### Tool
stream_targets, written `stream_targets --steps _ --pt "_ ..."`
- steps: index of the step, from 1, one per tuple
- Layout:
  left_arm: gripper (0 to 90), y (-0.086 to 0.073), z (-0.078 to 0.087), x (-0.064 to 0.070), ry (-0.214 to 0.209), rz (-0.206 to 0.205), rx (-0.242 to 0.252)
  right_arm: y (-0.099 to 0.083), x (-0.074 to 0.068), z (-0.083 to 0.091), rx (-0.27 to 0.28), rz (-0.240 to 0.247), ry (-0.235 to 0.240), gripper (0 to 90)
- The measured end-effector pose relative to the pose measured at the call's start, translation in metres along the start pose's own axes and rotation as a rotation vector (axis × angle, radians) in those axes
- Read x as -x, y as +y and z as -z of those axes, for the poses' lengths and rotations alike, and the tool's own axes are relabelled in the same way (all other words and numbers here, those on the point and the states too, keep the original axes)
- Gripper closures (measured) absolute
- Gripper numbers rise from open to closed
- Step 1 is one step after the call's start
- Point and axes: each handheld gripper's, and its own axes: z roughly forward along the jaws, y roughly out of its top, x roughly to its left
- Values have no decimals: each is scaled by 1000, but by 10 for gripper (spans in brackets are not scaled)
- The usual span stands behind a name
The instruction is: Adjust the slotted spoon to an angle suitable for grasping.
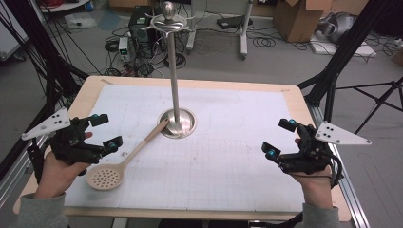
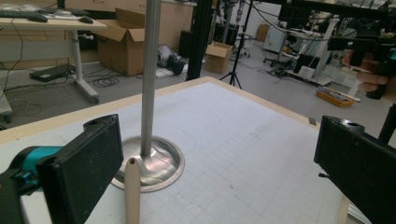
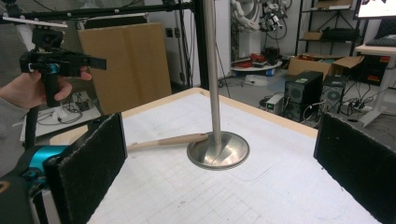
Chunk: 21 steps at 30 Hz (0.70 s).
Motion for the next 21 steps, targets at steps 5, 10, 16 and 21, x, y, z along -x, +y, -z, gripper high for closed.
stream_targets --steps 5,10,16,21 --pt "18 -1 -1 0 4 16 -22 -1 0 -1 -5 2 3 13" --pt "18 -2 -2 0 -4 10 -25 0 0 -1 -4 0 4 14" --pt "30 -8 -8 -3 26 4 -50 -3 2 -1 -5 -11 4 14" --pt "30 -13 -9 -10 32 12 -44 -4 5 -2 -14 -9 2 14"
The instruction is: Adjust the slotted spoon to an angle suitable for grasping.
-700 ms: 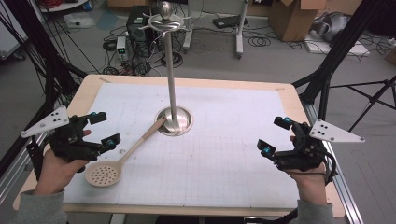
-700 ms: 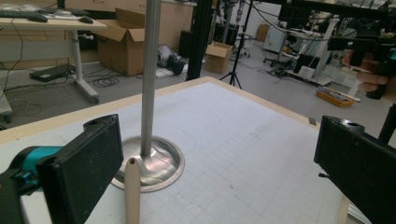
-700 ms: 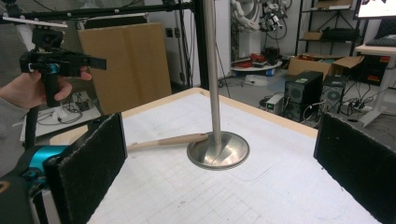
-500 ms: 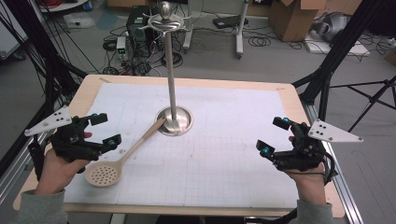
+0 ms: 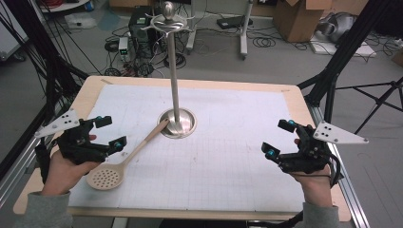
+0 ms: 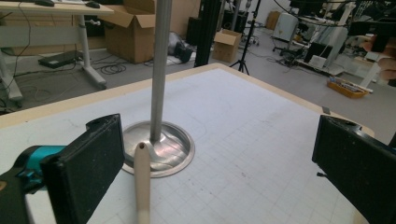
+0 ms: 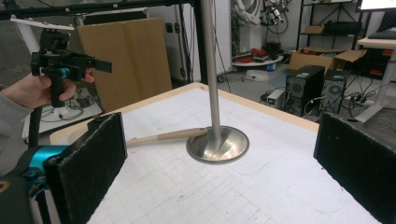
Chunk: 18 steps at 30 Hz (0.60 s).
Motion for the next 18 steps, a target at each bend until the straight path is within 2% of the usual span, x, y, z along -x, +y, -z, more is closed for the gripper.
stream_targets --steps 5,10,15,18 --pt "38 -4 0 -4 6 13 0 -3 3 -1 -8 -17 -3 14" --pt "50 -5 1 -4 1 -1 -1 -4 3 -1 -14 -20 -2 14" --pt "128 -7 -2 -5 7 -6 -32 -3 5 0 -2 -16 -6 13" --pt "224 -11 -5 -6 22 -9 -77 -4 5 0 -8 -21 -7 14"
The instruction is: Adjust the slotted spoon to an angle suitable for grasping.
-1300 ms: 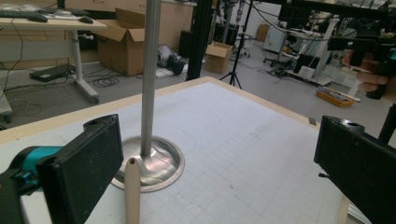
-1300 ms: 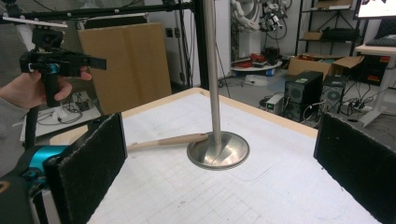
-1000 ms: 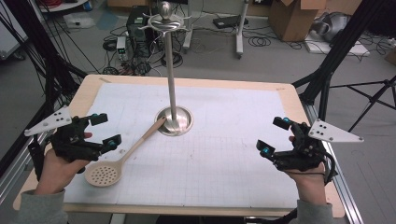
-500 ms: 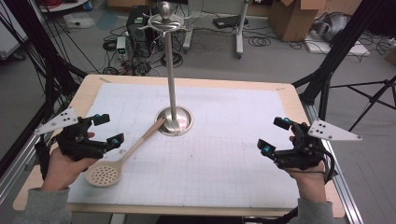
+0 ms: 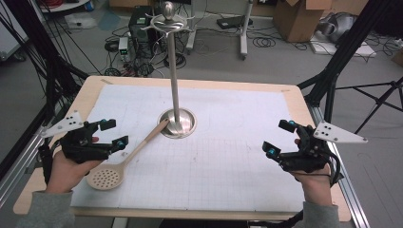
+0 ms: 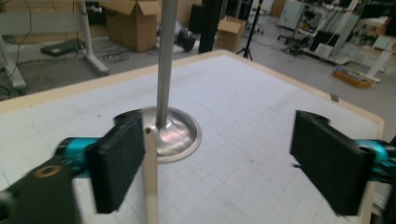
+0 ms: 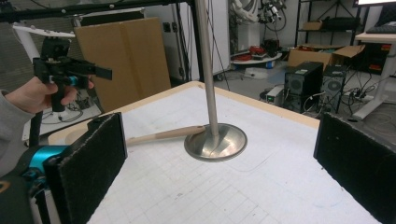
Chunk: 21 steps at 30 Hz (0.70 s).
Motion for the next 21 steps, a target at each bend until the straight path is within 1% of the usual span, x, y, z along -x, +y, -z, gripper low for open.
stream_targets --steps 1,2,4,5,6,9,10,15,17,20,21 --pt "263 0 0 0 0 0 0 0 -1 -1 -2 -5 1 14" --pt "301 -2 -1 0 11 4 -20 0 -1 -2 1 5 1 14" --pt "357 -4 -3 0 15 3 -32 1 -4 -3 -8 5 7 14" --pt "381 -4 -3 0 15 3 -32 1 -6 -3 -8 10 9 13" --pt "402 -5 -5 1 20 1 -49 2 -7 -4 -9 12 14 14" --pt "475 -7 -8 3 35 -1 -67 3 -11 -7 -11 20 20 14" --pt "493 -7 -8 3 37 -6 -73 3 -12 -8 -13 20 26 14" --pt "596 -10 -9 0 70 -1 -92 4 -16 -12 -25 34 35 14" --pt "631 -13 -9 -3 72 1 -99 4 -17 -13 -24 42 38 14" --pt "694 -15 -10 -5 72 0 -101 4 -19 -13 -28 37 40 14" --pt "715 -16 -11 -5 76 -11 -110 4 -19 -13 -27 36 41 14"
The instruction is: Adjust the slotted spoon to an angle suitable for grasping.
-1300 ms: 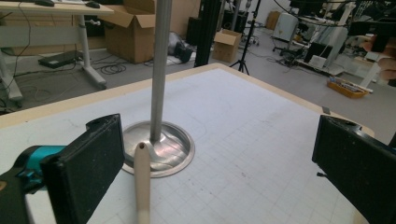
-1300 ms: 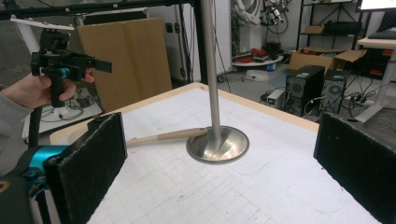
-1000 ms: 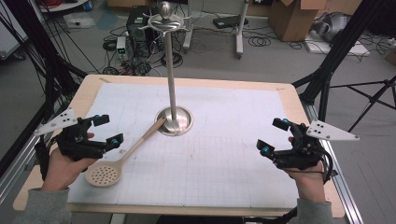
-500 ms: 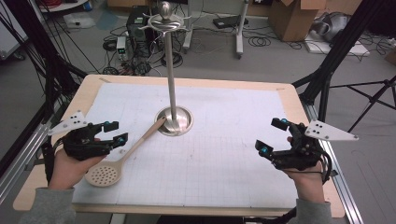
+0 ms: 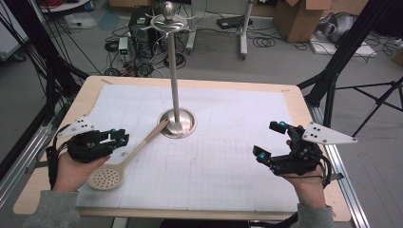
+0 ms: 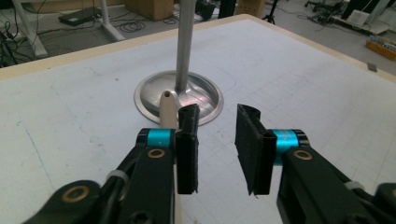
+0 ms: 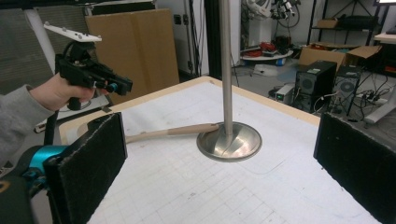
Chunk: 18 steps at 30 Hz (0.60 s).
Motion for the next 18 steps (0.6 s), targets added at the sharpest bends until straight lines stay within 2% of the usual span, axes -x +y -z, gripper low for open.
stream_targets --steps 3,8,13,18 --pt "769 -2 -5 1 7 -25 -23 0 1 1 4 3 -1 14" --pt "873 -6 -18 -2 3 -32 -68 -1 2 2 3 -4 -5 14" --pt "893 -12 -34 -7 -20 -52 -111 -1 3 3 4 -7 -10 14" --pt "893 -12 -41 -14 -28 -60 -115 0 3 3 8 -5 -9 14"
